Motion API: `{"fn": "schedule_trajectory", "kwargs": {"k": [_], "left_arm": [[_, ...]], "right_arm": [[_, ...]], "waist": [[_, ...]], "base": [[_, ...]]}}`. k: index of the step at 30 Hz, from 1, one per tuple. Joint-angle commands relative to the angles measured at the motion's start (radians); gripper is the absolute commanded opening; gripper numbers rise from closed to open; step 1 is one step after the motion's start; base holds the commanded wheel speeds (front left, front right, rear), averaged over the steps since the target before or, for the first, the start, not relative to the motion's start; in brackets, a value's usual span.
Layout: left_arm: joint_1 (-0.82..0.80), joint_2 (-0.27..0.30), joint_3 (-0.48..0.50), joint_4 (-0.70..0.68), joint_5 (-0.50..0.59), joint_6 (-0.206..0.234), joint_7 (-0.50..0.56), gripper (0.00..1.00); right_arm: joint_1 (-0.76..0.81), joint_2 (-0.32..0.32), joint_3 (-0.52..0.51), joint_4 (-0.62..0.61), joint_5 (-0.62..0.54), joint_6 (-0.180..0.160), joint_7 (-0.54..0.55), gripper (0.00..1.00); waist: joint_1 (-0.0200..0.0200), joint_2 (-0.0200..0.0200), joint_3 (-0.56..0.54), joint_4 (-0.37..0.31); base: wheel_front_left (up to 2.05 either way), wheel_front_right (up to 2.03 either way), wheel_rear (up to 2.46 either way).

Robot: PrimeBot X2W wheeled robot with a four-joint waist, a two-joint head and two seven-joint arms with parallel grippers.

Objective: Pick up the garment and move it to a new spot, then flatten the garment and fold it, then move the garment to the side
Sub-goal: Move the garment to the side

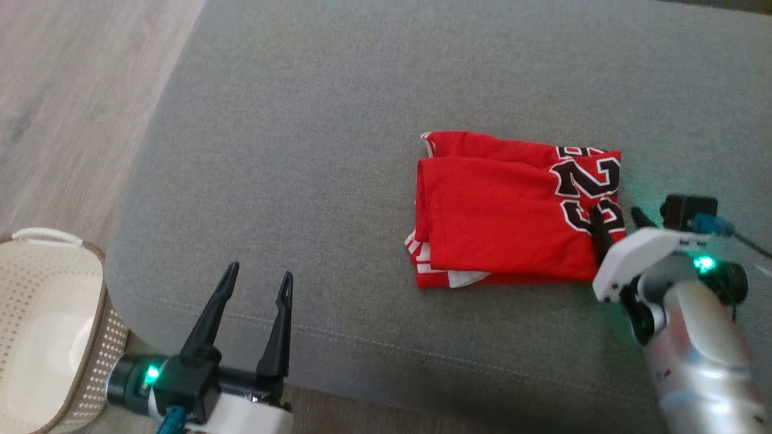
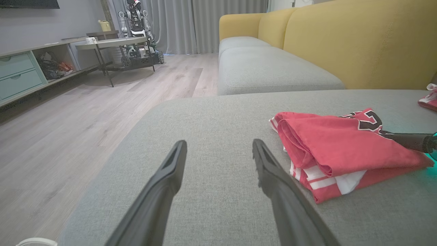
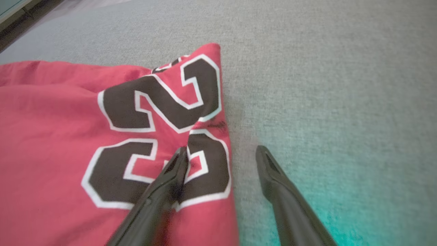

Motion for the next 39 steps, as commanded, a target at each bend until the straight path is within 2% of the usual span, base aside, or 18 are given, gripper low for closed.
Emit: {"fn": "schedule_trajectory", "kwargs": {"k": [1,2,3,9,13,19,27,34,36,38,39], "left_arm": [[-0.05,-0.01,0.028,-0.037,-0.004,0.0,-0.012,1.0],[-0.055,-0.011,0.028,-0.036,-0.005,0.001,-0.012,1.0],[-0.058,-0.012,0.028,-0.036,-0.006,0.002,-0.012,1.0],[-0.063,-0.017,0.028,-0.034,-0.01,0.005,-0.012,1.0],[-0.061,-0.02,0.029,-0.041,-0.008,0.007,-0.012,1.0],[-0.066,-0.022,0.026,-0.052,-0.003,0.008,-0.012,1.0],[-0.089,-0.018,0.032,-0.062,0.0,0.0,-0.012,1.0],[-0.112,-0.019,0.027,-0.059,-0.001,-0.011,-0.012,1.0],[-0.116,-0.02,0.026,-0.057,-0.002,-0.013,-0.012,1.0],[-0.118,-0.02,0.025,-0.055,-0.004,-0.016,-0.012,1.0],[-0.119,-0.02,0.024,-0.053,-0.005,-0.017,-0.012,1.0]], "right_arm": [[-0.041,0.002,0.023,-0.008,0.001,0.0,0.019,0.91],[-0.05,0.005,0.029,-0.007,0.013,0.0,0.02,0.33],[-0.059,0.006,0.029,-0.011,0.028,0.0,0.015,0.0],[-0.083,-0.002,0.046,-0.04,0.061,0.0,0.015,0.0],[-0.104,-0.034,0.045,-0.087,0.059,0.0,0.022,0.0],[-0.156,-0.099,-0.011,-0.17,0.015,0.0,0.057,0.0],[-0.244,-0.191,-0.092,-0.307,-0.056,0.0,0.178,0.0],[-0.268,-0.252,-0.215,-0.407,-0.134,0.0,0.31,0.0],[-0.257,-0.253,-0.202,-0.425,-0.13,0.0,0.353,0.0],[-0.252,-0.255,-0.213,-0.451,-0.149,0.0,0.369,0.09],[-0.244,-0.261,-0.217,-0.464,-0.175,0.0,0.371,0.39]], "waist": [[-0.0001,0.0,0.02,0.006],[-0.0001,0.0,0.024,0.005],[-0.0001,0.0,0.028,0.004],[-0.0001,0.0,0.027,-0.023],[-0.0001,0.0,0.017,-0.064],[-0.0001,0.0,0.02,-0.137],[-0.0001,0.0,0.056,-0.211],[-0.0001,0.0,0.083,-0.219],[-0.0001,0.0,0.086,-0.216],[-0.0001,0.0,0.087,-0.212],[-0.0001,0.0,0.086,-0.209]], "base": [[0.0,0.0,0.0],[0.0,0.0,0.0],[0.0,0.0,0.0],[0.0,0.0,0.0],[0.0,0.0,0.0],[0.0,0.0,0.0],[0.0,0.0,0.0],[0.0,0.0,0.0],[0.0,0.0,0.0],[0.0,0.0,0.0],[0.0,0.0,0.0]]}}
